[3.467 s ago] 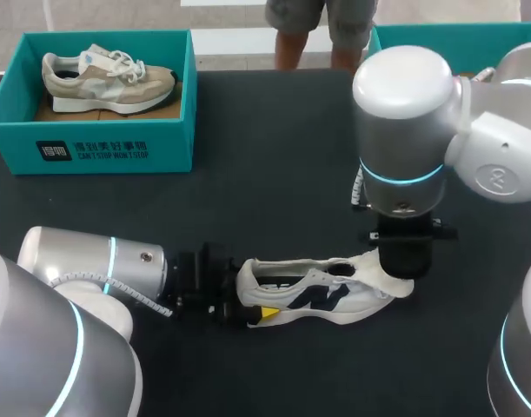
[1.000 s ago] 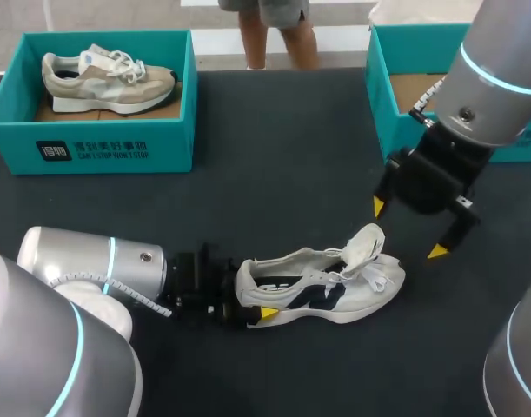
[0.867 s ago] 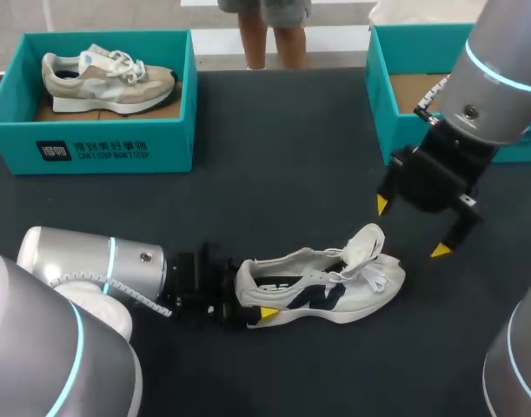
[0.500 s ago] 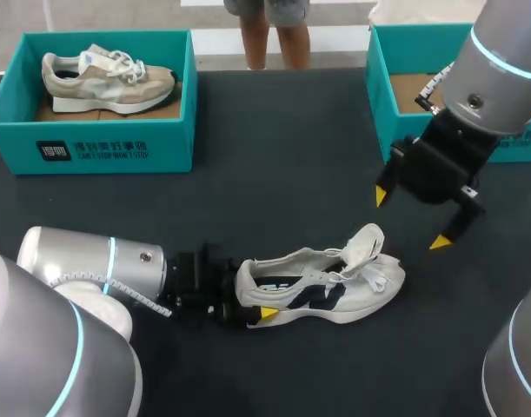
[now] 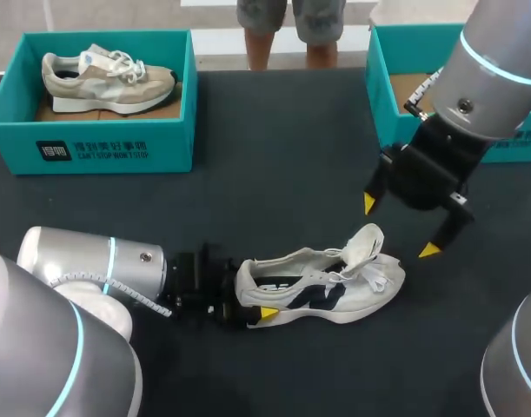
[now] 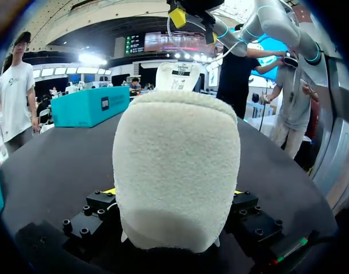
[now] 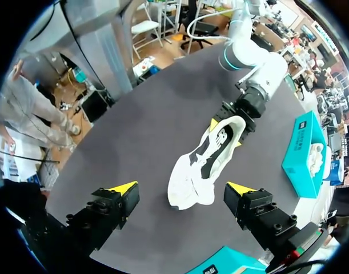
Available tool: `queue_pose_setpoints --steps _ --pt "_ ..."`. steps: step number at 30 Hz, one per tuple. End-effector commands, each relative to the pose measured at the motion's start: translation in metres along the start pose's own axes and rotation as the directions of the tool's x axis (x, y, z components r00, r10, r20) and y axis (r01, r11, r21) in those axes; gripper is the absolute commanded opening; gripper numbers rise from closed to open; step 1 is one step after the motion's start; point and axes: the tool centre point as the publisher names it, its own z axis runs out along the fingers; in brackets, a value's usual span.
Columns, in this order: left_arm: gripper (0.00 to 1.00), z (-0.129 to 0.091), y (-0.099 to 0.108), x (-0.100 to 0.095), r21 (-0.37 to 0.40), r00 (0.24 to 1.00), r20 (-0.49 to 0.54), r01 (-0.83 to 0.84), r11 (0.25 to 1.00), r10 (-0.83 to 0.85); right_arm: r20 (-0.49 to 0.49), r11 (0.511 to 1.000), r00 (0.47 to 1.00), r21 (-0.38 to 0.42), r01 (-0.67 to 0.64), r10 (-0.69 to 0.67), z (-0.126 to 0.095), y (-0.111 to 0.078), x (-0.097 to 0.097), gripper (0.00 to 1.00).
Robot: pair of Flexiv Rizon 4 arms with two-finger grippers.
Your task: Take the shoe out of the shoebox, open the shoe tongue, remove and reinsert the insole, then place the shoe into the shoebox
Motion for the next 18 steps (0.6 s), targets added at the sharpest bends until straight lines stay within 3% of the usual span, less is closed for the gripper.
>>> queue_pose_setpoints --steps 1,18 --pt "0.0 -0.0021 0.0046 0.0006 -0.002 1.0 0.001 0.0 1.0 0.0 0.0 1.0 1.0 -0.003 -0.001 0.001 0.0023 -0.0007 0.0042 1.0" --pt "0.0 -0.0021 0.0046 0.0006 -0.002 1.0 0.001 0.0 1.0 0.0 0.027 0.999 0.998 -0.012 -0.049 0.05 -0.0055 0.0068 0.0118 1.0"
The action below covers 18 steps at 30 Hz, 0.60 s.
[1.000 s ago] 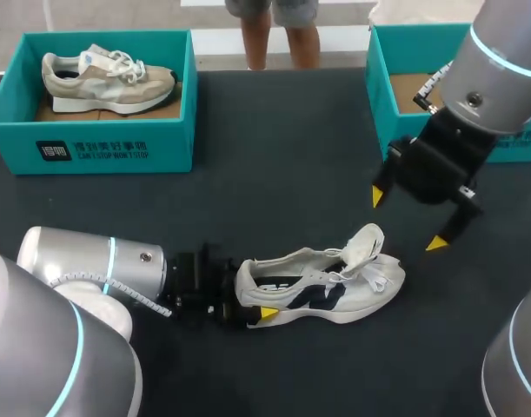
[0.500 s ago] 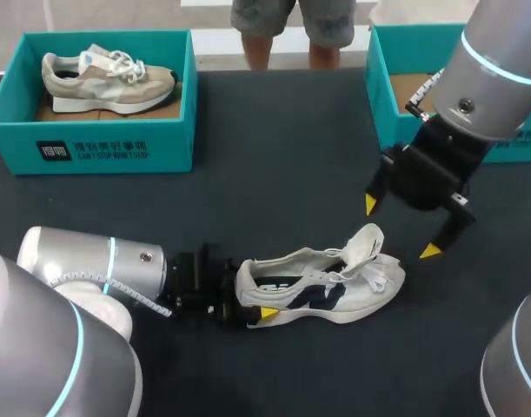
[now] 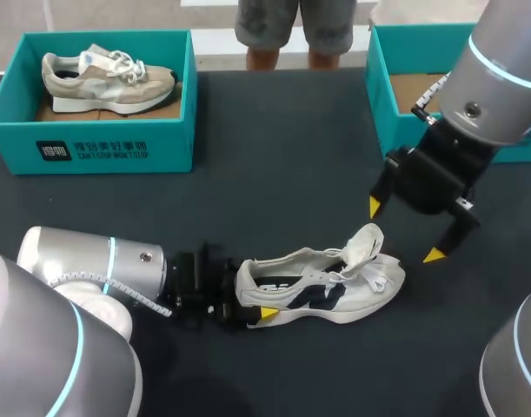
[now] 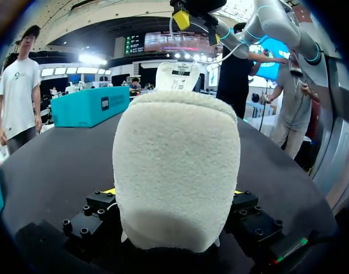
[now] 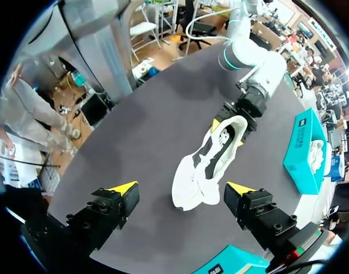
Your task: Take the shoe out of the shoebox, open the shoe tongue, remove and reinsert the insole, then place the shoe into the shoebox
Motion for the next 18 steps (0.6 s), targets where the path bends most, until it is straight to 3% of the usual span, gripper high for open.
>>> queue_pose_setpoints --steps 1,7,18 --pt "0.0 -0.002 0.005 0.001 -0.002 1.0 0.001 0.0 1.0 0.0 0.013 0.999 0.999 -0.005 -0.042 0.042 -0.006 0.004 0.004 1.0" --pt "0.0 -0.002 0.005 0.001 -0.002 1.0 0.001 0.0 1.0 0.0 0.036 0.962 0.963 -0.076 -0.263 0.266 -0.017 0.003 0.006 1.0" --pt "0.0 -0.002 0.005 0.001 -0.002 1.0 0.001 0.0 1.0 0.0 0.036 0.962 0.963 -0.076 -0.263 0.266 -0.017 0.003 0.006 1.0"
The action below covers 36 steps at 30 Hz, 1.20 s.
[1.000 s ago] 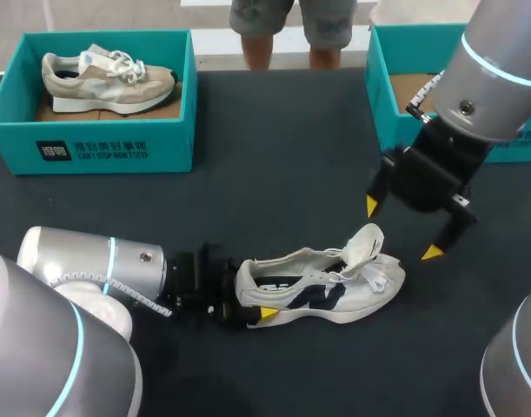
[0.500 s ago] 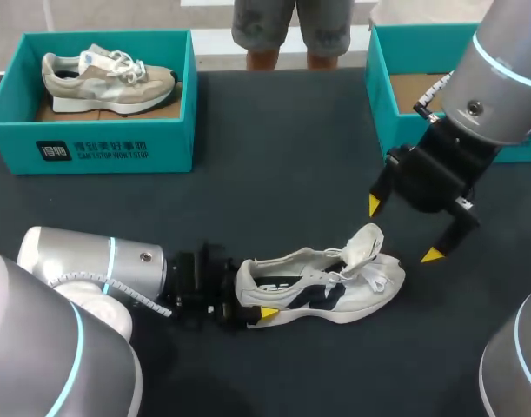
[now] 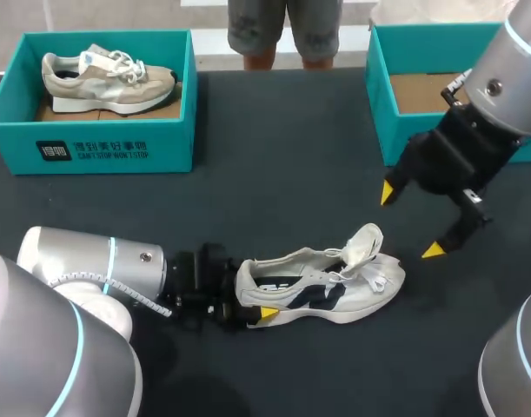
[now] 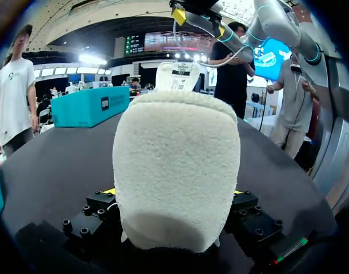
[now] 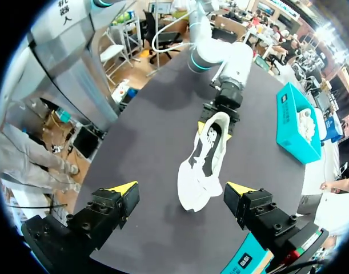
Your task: Take the shoe out of the shoebox, open the shoe tongue, remove and reinsert the insole, then place the shoe into the shoebox
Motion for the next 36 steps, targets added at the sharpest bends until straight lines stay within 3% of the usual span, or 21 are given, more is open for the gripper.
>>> queue_pose_setpoints --steps 1,5,10,16,28,32,36 --pt "0.0 -0.002 0.005 0.001 -0.002 1.0 0.001 0.0 1.0 0.0 0.001 1.0 1.0 0.001 0.0 0.0 0.002 -0.001 0.0 1.0" --pt "0.0 -0.002 0.005 0.001 -0.002 1.0 0.001 0.0 1.0 0.0 -0.013 1.0 1.0 0.009 -0.014 0.014 0.002 0.001 0.003 1.0" --pt "0.0 -0.002 0.005 0.001 -0.002 1.0 0.001 0.0 1.0 0.0 0.035 0.967 0.968 0.048 -0.251 0.249 0.012 0.012 -0.002 1.0" --pt "0.0 -0.002 0.005 0.001 -0.002 1.0 0.001 0.0 1.0 0.0 0.013 0.885 0.888 0.077 -0.46 0.46 0.032 0.032 -0.014 1.0" --pt "0.0 -0.002 0.005 0.001 -0.002 1.0 0.001 0.0 1.0 0.0 0.021 0.884 0.886 0.056 -0.464 0.464 0.033 0.035 -0.016 1.0" --pt "0.0 -0.002 0.005 0.001 -0.002 1.0 0.001 0.0 1.0 0.0 -0.082 0.878 0.874 0.049 -0.476 0.478 0.063 0.056 -0.016 1.0" --pt "0.0 -0.002 0.005 0.001 -0.002 1.0 0.001 0.0 1.0 0.0 -0.116 0.922 0.915 0.057 -0.383 0.387 0.088 0.071 -0.027 1.0"
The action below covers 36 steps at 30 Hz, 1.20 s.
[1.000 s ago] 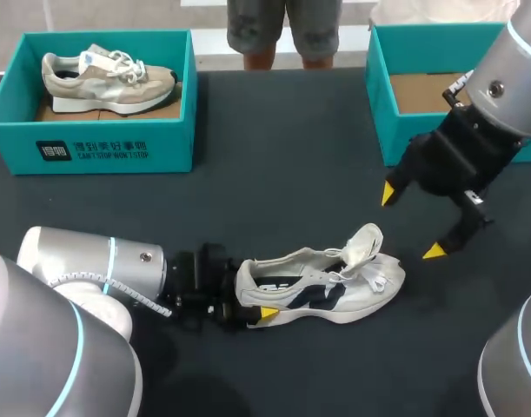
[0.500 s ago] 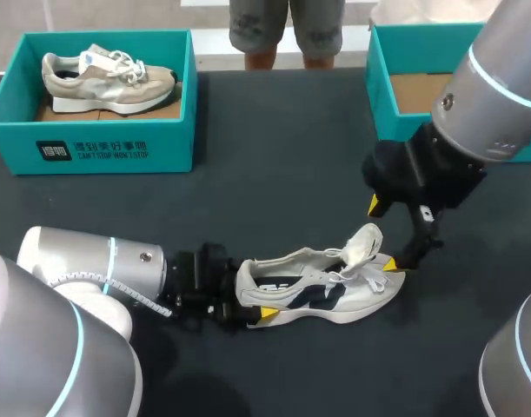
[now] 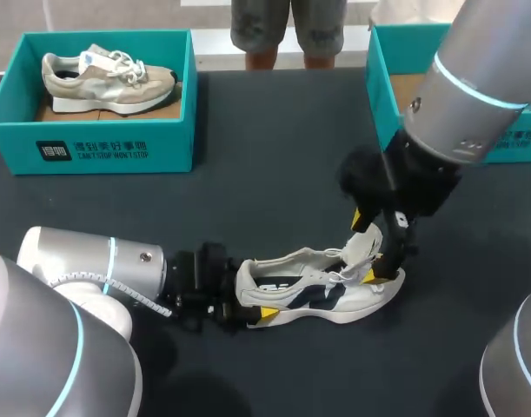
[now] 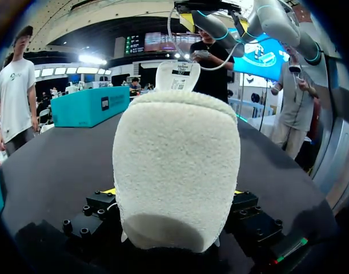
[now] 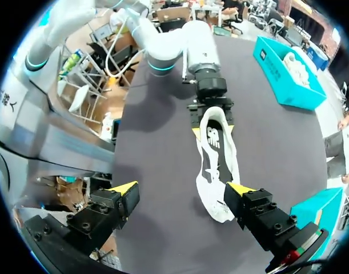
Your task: Take the shoe out of the shoebox, open the shoe tongue, remove and reinsert the insole, then place the shoe into the shoebox
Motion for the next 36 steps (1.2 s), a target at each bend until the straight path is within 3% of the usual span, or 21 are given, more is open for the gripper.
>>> queue_pose_setpoints --steps 1,3,5,11,29,36 --pt "0.0 -0.002 0.005 0.001 -0.002 1.0 0.001 0.0 1.0 0.0 -0.056 0.997 0.996 0.043 0.071 -0.069 0.039 0.033 -0.023 1.0" --pt "0.0 -0.002 0.005 0.001 -0.002 1.0 0.001 0.0 1.0 0.0 -0.057 0.993 0.993 0.047 0.107 -0.105 0.046 0.038 -0.032 1.0" --pt "0.0 -0.002 0.005 0.001 -0.002 1.0 0.001 0.0 1.0 0.0 -0.055 0.99 0.99 0.047 0.133 -0.131 0.048 0.042 -0.041 0.51" --pt "0.0 -0.002 0.005 0.001 -0.002 1.0 0.001 0.0 1.0 0.0 -0.068 0.981 0.982 0.069 0.179 -0.174 0.054 0.051 -0.061 0.0" --pt "0.0 -0.002 0.005 0.001 -0.002 1.0 0.001 0.0 1.0 0.0 -0.032 0.985 0.989 0.084 0.149 -0.147 0.057 0.055 -0.062 0.0" --pt "0.0 -0.002 0.005 0.001 -0.002 1.0 0.001 0.0 1.0 0.0 -0.061 0.987 0.987 0.061 0.151 -0.147 0.099 0.052 -0.061 0.0"
